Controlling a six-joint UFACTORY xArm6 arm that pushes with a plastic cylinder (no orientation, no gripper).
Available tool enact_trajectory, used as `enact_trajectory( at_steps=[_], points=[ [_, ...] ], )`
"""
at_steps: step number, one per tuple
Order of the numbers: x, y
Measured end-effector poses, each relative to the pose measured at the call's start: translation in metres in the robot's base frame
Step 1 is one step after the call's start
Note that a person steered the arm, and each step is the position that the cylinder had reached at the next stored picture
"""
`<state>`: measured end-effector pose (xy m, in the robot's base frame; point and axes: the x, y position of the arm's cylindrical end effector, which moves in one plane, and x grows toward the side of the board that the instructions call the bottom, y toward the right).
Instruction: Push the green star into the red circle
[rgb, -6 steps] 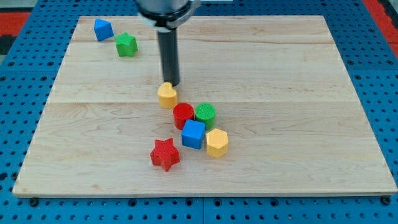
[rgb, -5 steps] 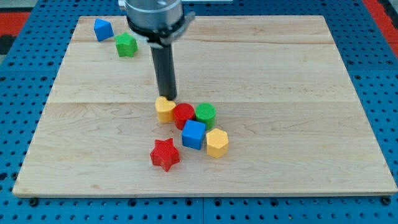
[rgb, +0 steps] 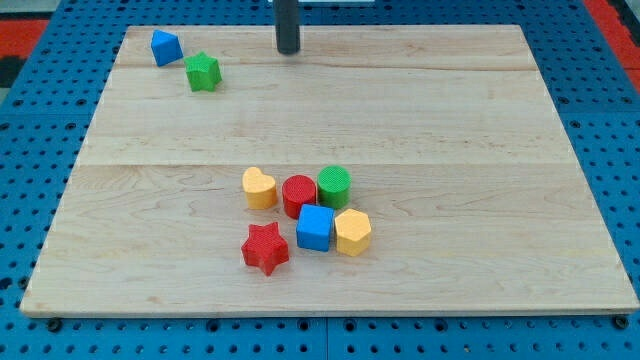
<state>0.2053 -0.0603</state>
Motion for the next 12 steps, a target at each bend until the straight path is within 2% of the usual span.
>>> enact_trajectory(
  at_steps=[1,2,3,5,8,9,10,11,12],
  points=[
    [-0.012,-0.058],
    [-0.008,-0.208],
    [0.011,-0.217],
    [0.035,-0.132],
    [0.184,-0.053],
    [0.169,-0.096],
    [0.135,-0.091],
    [0.135,-0.028],
    [0.232,-0.010]
  ],
)
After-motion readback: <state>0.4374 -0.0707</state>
